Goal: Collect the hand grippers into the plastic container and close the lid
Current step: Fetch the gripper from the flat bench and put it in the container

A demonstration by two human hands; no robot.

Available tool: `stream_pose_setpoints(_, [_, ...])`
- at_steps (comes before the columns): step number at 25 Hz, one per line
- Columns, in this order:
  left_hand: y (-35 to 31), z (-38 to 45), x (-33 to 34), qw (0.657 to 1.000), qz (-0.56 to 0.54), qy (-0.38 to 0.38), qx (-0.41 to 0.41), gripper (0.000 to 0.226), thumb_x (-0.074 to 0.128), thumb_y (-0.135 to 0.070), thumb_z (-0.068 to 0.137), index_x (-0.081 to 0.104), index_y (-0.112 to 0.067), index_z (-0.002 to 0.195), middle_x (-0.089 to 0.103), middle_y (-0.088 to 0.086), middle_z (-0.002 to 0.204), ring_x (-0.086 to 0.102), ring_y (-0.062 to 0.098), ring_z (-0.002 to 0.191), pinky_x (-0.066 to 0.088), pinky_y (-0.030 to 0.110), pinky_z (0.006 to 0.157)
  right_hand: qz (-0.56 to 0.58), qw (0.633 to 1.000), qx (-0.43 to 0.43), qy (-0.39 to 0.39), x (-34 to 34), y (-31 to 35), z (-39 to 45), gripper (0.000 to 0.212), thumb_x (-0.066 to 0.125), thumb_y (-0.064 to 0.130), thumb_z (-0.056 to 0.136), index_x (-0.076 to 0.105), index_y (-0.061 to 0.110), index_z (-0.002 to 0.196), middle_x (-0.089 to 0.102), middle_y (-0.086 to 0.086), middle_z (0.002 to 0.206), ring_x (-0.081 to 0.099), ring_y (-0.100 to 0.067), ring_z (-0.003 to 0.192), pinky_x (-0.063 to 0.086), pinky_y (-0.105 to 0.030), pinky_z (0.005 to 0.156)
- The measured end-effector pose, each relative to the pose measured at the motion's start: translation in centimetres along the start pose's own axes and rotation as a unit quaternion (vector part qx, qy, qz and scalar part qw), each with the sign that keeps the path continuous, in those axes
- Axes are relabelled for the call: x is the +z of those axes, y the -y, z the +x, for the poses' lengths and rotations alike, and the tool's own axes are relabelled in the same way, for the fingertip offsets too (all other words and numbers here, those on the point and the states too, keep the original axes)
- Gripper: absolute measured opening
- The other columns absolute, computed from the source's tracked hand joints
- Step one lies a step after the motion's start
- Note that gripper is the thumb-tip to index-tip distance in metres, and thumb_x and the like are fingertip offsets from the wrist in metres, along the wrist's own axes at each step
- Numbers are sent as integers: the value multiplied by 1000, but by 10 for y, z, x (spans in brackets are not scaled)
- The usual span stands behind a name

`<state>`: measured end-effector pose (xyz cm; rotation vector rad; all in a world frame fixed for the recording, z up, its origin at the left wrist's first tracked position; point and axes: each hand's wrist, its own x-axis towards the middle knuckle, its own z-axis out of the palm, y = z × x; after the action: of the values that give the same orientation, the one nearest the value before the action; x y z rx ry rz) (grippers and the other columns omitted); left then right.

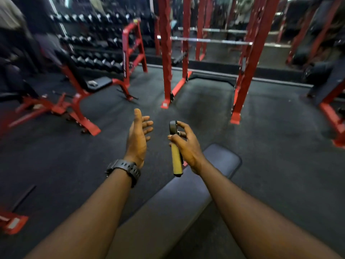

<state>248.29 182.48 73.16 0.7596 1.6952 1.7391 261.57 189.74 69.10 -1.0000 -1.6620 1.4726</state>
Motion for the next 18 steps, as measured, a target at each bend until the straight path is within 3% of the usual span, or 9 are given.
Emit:
stream_pose_setpoints(2, [-47,-22,-14,999,3,-7,32,70,25,-68,99,60,-16,130,67,4,127,63,20,117,48,44,104,37,999,-25,-6,2,49,-24,47,60,25,88,49,30,134,64,-5,108,68,-30,96,54,-50,92])
stream_pose_setpoints(4, [-86,-54,-40,997,6,-9,72,69,25,-67,99,60,-15,130,66,7,129,62,23,118,48,45,105,67,997,-47,-9,9,93,-65,51,54,29,83,48,25,134,62,-2,101,66,-26,85,55,-43,82])
stream_pose_setpoints(8, [-132,-128,-114,993,4,-12,118,72,25,-71,97,61,-17,129,66,4,126,62,23,117,48,41,100,63,993,-101,4,44,149,-156,45,56,46,90,49,28,130,62,-8,116,67,-20,85,57,-40,78])
stream_pose_setpoints(10, [-148,-165,-153,992,5,-31,122,71,26,-70,97,62,-16,126,66,1,119,62,20,109,48,42,99,67,991,-115,20,71,174,-191,48,56,54,89,50,29,129,62,-5,113,68,-19,83,57,-41,79])
stream_pose_setpoints(14, [-199,-253,-251,980,15,-118,157,71,27,-68,98,62,-13,128,67,7,125,63,24,116,49,42,99,112,976,-156,103,151,235,-270,52,57,63,79,55,30,120,62,2,99,67,-13,72,57,-39,75])
stream_pose_setpoints(16, [-223,-297,-301,967,19,-183,179,69,27,-66,99,62,-13,128,67,8,126,63,24,115,51,36,90,148,957,-179,173,194,262,-307,45,59,58,81,57,29,116,61,2,95,63,-14,76,56,-45,79])
stream_pose_setpoints(18, [-241,-348,-345,949,34,-245,193,67,28,-65,100,62,-13,126,66,8,126,63,22,113,50,33,88,171,935,-199,237,234,281,-345,46,60,55,83,58,24,117,61,3,96,62,-11,80,58,-41,76])
